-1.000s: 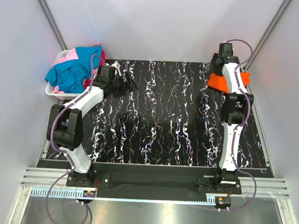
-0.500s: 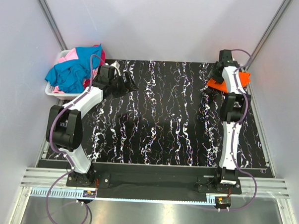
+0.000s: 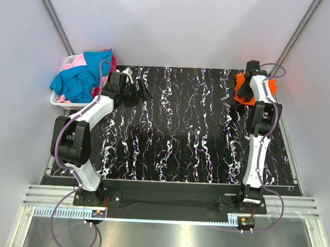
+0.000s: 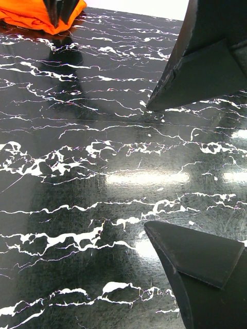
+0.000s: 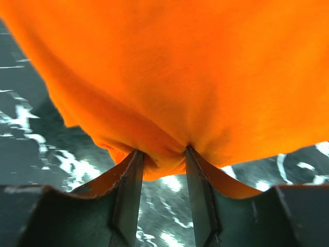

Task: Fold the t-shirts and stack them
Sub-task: Neatly place the folded tshirt to the corner

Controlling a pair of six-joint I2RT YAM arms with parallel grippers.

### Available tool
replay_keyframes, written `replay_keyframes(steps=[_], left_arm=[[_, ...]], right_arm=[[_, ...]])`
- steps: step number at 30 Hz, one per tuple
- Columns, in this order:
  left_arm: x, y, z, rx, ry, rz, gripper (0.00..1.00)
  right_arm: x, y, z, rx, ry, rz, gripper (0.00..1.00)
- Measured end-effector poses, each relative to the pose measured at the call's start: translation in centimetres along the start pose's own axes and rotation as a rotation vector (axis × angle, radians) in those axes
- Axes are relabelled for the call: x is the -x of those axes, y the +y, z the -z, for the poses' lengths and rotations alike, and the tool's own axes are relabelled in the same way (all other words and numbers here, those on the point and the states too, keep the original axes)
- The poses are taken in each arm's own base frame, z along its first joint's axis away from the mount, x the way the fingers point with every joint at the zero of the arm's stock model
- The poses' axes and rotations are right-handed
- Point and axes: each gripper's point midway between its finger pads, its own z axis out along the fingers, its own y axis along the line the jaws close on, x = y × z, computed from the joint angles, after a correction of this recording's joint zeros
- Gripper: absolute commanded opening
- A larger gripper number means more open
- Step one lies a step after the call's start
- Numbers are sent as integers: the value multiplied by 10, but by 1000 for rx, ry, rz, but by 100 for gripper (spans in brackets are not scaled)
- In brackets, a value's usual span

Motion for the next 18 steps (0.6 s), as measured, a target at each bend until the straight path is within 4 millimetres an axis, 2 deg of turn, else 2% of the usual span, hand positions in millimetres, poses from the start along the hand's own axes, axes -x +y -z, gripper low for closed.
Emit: replay_keyframes(steps=[5, 12, 18], left_arm=[[0, -1, 1, -3, 1, -4, 94], [7, -10, 13, -25, -27, -28, 94], [8, -12, 15, -31, -31, -33, 94]], right_arm=[[-2, -25, 2, -53, 19, -30, 44], [5, -53, 3, -111, 34, -49, 45], [23, -68, -6, -151, 14, -31, 45]])
